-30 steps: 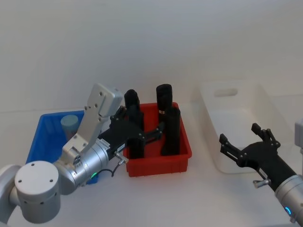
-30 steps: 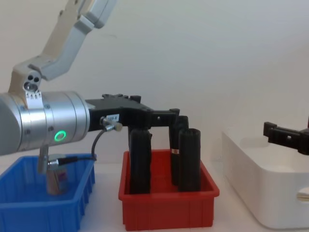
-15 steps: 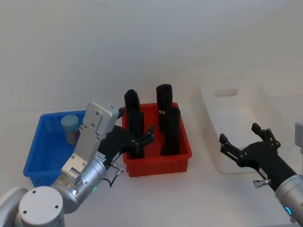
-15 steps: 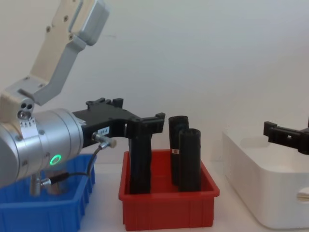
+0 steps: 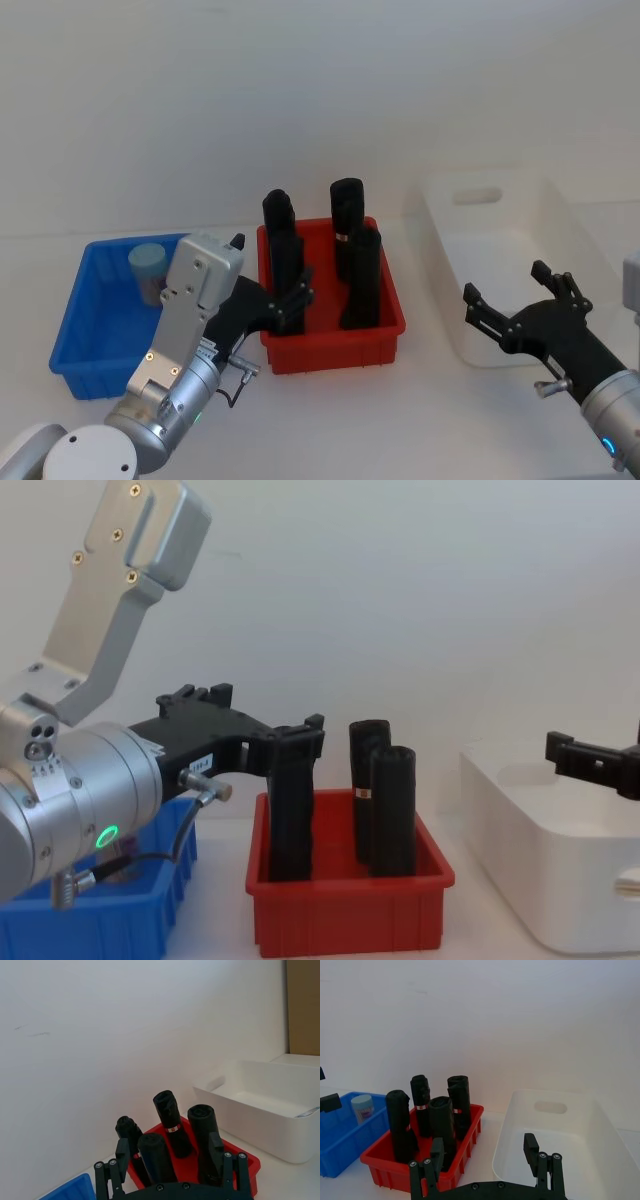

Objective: Pick the cotton swabs from the blue box and place them into the white box.

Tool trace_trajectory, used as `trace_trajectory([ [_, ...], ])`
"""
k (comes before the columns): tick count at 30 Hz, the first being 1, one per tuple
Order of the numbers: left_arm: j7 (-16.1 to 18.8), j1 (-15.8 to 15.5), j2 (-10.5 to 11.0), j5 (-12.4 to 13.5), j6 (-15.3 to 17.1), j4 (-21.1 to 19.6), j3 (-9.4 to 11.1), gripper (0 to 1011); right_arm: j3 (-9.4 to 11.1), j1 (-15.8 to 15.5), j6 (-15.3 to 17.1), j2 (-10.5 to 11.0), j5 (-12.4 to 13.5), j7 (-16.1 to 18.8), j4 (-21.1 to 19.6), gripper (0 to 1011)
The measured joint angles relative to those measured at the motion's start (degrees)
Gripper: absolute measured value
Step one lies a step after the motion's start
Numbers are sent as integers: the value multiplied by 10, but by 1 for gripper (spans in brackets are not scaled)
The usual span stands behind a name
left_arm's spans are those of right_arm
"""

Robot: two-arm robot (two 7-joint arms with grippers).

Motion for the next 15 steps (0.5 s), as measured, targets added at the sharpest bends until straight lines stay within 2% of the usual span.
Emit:
trace_trajectory([
  [15,1,0,0,0,0,0,0,1004,0,0,0,0,0,1,0,1002],
])
